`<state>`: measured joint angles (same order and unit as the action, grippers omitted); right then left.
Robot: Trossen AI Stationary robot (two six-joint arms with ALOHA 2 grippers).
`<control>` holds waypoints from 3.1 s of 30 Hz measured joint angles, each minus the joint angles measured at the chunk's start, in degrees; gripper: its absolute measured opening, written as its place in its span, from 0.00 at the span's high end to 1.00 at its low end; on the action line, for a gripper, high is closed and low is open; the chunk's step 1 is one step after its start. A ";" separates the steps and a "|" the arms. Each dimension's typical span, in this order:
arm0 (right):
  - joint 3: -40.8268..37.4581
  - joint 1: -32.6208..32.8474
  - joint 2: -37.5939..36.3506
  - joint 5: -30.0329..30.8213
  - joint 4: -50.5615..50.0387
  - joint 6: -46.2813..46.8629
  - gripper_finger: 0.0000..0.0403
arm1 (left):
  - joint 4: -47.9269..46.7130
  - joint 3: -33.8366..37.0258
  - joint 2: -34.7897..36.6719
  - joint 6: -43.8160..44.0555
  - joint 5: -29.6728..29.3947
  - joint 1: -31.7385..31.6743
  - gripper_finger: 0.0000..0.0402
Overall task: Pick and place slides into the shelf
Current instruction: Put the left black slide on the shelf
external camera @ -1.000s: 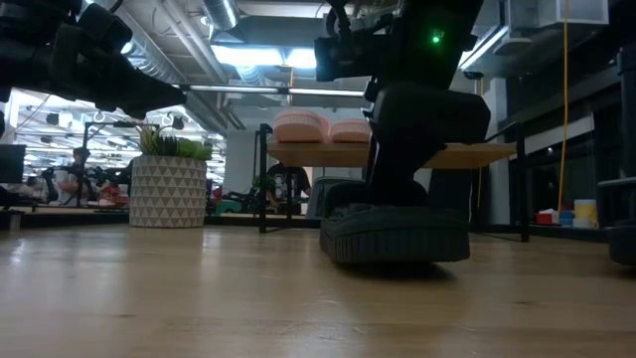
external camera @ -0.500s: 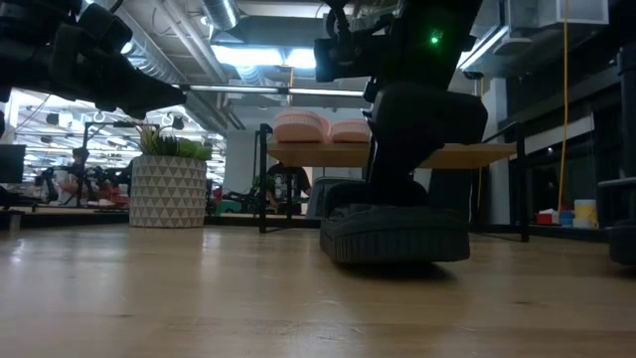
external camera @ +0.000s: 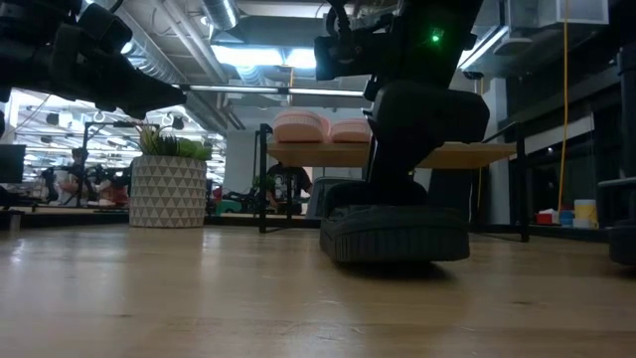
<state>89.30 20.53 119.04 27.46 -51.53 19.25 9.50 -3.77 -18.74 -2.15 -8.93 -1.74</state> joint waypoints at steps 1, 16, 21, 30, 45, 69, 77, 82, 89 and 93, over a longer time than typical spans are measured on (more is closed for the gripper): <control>0.00 0.00 0.00 0.00 0.00 0.00 0.78 | -0.02 0.00 0.00 0.00 0.00 0.00 0.81; 3.57 -0.63 0.16 -0.12 -4.27 -0.07 0.97 | -0.02 0.00 0.01 0.00 0.02 -0.01 0.81; 7.57 -1.30 0.17 -0.17 -7.51 -0.25 0.97 | -0.02 0.00 0.00 0.00 0.02 -0.02 0.81; 12.77 -1.66 0.20 -0.11 -13.96 -0.24 0.97 | -0.02 0.00 0.00 0.00 0.02 0.00 0.81; 23.90 -1.62 0.01 6.84 -28.61 1.55 0.97 | -0.02 0.00 0.00 0.04 0.02 -0.02 0.81; 34.67 -1.51 -2.99 12.78 -38.49 -0.44 0.97 | -0.48 0.07 0.02 0.07 0.02 -0.02 0.81; 35.26 -3.40 -5.75 15.00 -38.49 -1.70 0.97 | -0.68 0.07 0.02 0.13 0.02 0.00 0.81; 35.17 -4.26 -7.65 15.16 -38.50 -0.01 0.97 | -0.92 0.07 0.01 0.13 0.02 -0.01 0.81; 23.21 -3.36 -12.75 16.92 -38.29 10.03 0.97 | -1.26 0.07 0.02 0.20 0.02 -0.01 0.81; 12.34 -1.83 -16.83 16.87 -32.76 13.51 0.97 | -1.44 0.07 0.02 0.24 0.02 -0.01 0.81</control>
<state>101.64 18.70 102.22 44.34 -84.29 32.75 8.05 -3.70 -18.72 -1.91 -8.91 -1.75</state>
